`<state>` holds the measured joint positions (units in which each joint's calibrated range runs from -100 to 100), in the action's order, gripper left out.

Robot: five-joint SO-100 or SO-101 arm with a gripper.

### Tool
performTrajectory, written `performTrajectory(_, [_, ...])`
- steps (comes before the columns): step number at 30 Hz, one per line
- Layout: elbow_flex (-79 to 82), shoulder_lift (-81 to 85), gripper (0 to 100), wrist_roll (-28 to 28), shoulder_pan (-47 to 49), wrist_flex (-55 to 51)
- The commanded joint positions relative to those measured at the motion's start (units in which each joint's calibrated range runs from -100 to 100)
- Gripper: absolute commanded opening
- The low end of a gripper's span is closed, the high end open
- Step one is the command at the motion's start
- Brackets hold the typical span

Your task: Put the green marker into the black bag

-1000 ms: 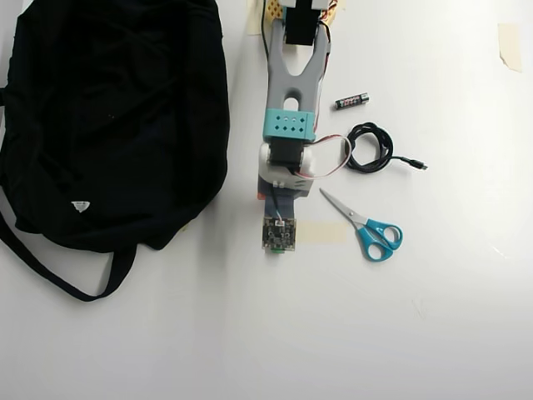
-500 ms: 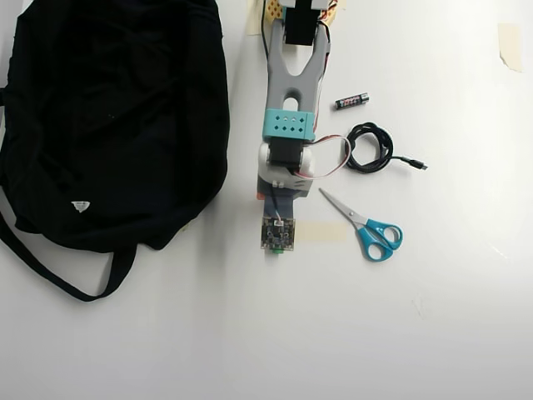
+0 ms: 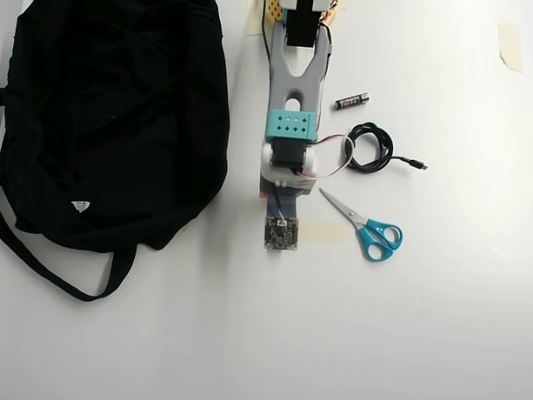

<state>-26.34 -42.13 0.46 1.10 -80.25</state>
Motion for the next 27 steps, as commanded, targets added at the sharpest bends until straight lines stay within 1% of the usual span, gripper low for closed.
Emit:
performTrajectory(1, [-6.82,1.64,2,0.06,0.84,-5.28])
performTrajectory(16, [-21.64,1.72,2,0.06,0.99,-18.72])
performTrajectory(27, [-21.64,4.04,2,0.17,2.86,-19.23])
